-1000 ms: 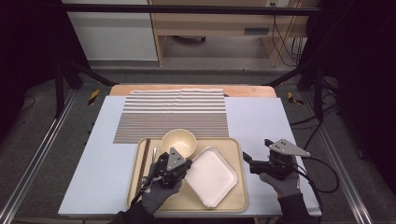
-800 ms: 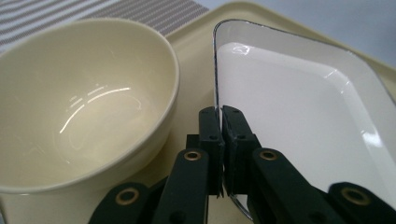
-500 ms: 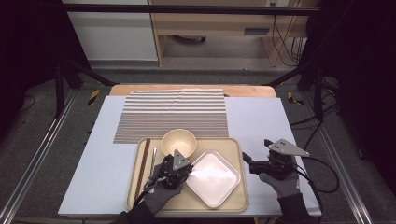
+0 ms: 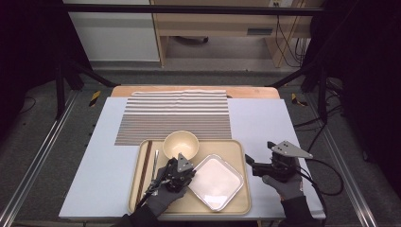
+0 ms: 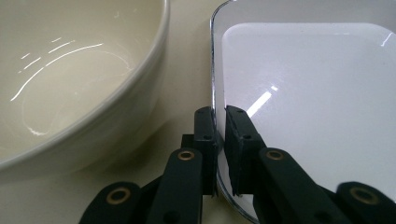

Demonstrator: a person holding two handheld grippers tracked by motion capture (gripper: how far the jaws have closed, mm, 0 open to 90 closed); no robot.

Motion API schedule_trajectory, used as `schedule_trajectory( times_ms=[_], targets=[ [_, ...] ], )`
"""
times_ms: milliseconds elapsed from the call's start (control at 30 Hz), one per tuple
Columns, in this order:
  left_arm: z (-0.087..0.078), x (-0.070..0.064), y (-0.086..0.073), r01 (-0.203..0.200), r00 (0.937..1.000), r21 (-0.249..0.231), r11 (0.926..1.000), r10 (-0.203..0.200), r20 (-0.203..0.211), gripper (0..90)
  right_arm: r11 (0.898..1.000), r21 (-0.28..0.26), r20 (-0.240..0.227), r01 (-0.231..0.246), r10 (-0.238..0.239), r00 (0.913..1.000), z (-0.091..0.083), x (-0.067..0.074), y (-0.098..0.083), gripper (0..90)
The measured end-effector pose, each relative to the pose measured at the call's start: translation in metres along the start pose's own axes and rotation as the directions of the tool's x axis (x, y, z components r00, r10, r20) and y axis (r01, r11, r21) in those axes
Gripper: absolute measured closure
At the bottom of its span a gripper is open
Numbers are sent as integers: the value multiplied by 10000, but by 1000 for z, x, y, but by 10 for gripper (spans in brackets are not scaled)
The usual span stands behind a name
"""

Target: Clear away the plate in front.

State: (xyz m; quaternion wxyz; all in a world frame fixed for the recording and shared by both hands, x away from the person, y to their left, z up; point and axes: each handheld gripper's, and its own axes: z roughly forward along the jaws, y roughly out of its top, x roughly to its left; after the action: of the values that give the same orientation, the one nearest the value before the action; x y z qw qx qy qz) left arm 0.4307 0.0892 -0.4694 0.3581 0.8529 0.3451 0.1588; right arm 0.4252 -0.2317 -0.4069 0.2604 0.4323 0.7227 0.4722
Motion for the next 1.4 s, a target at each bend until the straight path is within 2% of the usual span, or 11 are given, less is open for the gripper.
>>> schedule_trajectory(
  times_ms=[200,267,433,600,733,867,900,1133,1400],
  targets=[
    [-4,0,-1,-105,9999,-82,9999,105,58,829,10000,-18,37,40,-40,10000,-1,-1,0,61],
    [-9,1,0,-95,9997,-234,9997,100,224,808,10000,-15,49,44,-44,10000,0,-1,0,60],
    [-32,3,5,-128,9991,-922,9957,164,380,727,10000,-20,61,37,-37,10000,-1,-1,0,60],
    [-54,15,7,-13,9988,-1549,9879,90,490,624,10000,4,83,-1,1,10000,0,-1,0,59],
    [-69,30,3,182,9994,-1969,9803,-122,317,494,10000,1,133,8,-8,9999,-1,-1,0,58],
    [-81,47,0,687,9976,-2437,9674,-671,147,404,10000,23,175,-12,12,9998,-1,-2,0,58],
    [-84,51,-1,677,9976,-2539,9649,-696,16,393,10000,32,186,-23,23,9998,-1,-2,0,57],
    [-96,66,-10,592,9968,-2759,9594,-718,-357,313,10000,33,247,-42,41,9997,-1,-2,0,56],
    [-104,81,-24,592,9956,-2873,9560,-776,-532,259,10000,40,251,-18,17,9997,-1,-2,0,56]
  ],
)
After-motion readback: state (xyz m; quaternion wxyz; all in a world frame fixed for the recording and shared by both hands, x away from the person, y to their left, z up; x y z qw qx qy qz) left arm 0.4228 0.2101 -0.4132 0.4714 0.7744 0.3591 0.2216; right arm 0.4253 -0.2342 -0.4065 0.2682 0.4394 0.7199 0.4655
